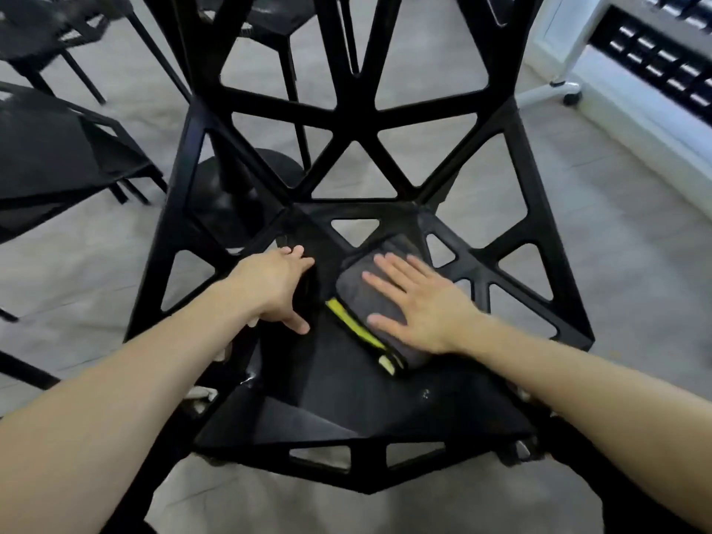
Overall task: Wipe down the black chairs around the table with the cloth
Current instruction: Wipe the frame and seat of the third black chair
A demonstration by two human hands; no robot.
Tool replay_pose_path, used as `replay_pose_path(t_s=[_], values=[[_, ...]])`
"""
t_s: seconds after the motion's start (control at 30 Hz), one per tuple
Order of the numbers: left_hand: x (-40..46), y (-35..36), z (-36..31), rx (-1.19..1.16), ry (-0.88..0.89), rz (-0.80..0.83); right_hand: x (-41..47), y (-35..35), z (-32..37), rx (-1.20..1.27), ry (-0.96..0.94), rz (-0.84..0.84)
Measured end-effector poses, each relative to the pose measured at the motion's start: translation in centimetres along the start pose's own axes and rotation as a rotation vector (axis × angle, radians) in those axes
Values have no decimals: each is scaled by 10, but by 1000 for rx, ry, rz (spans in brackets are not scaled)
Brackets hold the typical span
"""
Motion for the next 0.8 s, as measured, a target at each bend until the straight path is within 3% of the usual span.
replay_pose_path(t_s=[0.1,0.17,0.33,0.43,0.57,0.67,0.8], values=[[1,2,0,19,22,-4,69,6,-55,-125,180,-14],[2,5,3,19,12,-6,70,15,-42,-93,296,-16],[0,3,1,26,19,15,-36,13,79,144,50,88],[-10,-6,-4,-6,29,65,-12,4,42,10,57,83],[-55,-7,2,-6,66,75,49,7,-21,-70,275,21],[-100,7,17,124,113,113,39,19,44,120,348,13],[-140,29,23,162,116,169,1,7,175,276,56,39]])
Point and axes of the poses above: each hand's wrist, its own x-axis towards the middle knuckle, its own y-axis out of the palm, z = x × y, the point moved 8 cm from there along x, towards the middle knuckle, and after that the axes turned 11 degrees about -z, right-handed, at the moved point
